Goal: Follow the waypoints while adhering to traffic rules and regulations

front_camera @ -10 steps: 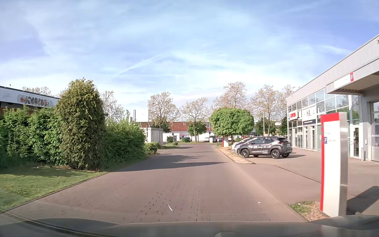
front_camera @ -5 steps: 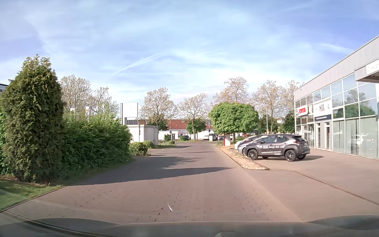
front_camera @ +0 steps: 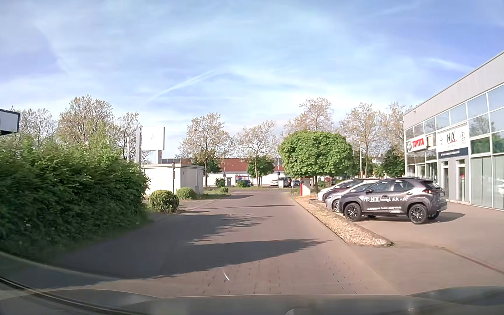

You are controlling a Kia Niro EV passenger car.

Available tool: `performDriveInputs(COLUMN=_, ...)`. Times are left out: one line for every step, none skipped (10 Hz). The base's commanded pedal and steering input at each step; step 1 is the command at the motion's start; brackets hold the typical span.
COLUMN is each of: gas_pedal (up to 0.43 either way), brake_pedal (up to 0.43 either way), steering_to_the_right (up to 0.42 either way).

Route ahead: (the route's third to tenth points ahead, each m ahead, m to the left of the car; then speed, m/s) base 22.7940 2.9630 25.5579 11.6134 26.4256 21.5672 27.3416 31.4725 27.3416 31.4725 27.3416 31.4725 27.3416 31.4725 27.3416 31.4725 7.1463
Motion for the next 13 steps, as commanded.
performDriveInputs(gas_pedal=0.000, brake_pedal=0.134, steering_to_the_right=-0.003)
performDriveInputs(gas_pedal=0.000, brake_pedal=0.146, steering_to_the_right=-0.002)
performDriveInputs(gas_pedal=0.000, brake_pedal=0.159, steering_to_the_right=-0.002)
performDriveInputs(gas_pedal=0.000, brake_pedal=0.165, steering_to_the_right=-0.002)
performDriveInputs(gas_pedal=0.000, brake_pedal=0.171, steering_to_the_right=-0.002)
performDriveInputs(gas_pedal=0.000, brake_pedal=0.177, steering_to_the_right=-0.002)
performDriveInputs(gas_pedal=0.000, brake_pedal=0.183, steering_to_the_right=-0.002)
performDriveInputs(gas_pedal=0.000, brake_pedal=0.189, steering_to_the_right=-0.002)
performDriveInputs(gas_pedal=0.000, brake_pedal=0.201, steering_to_the_right=-0.002)
performDriveInputs(gas_pedal=0.000, brake_pedal=0.207, steering_to_the_right=-0.001)
performDriveInputs(gas_pedal=0.000, brake_pedal=0.213, steering_to_the_right=-0.001)
performDriveInputs(gas_pedal=0.000, brake_pedal=0.220, steering_to_the_right=-0.001)
performDriveInputs(gas_pedal=0.000, brake_pedal=0.226, steering_to_the_right=-0.001)
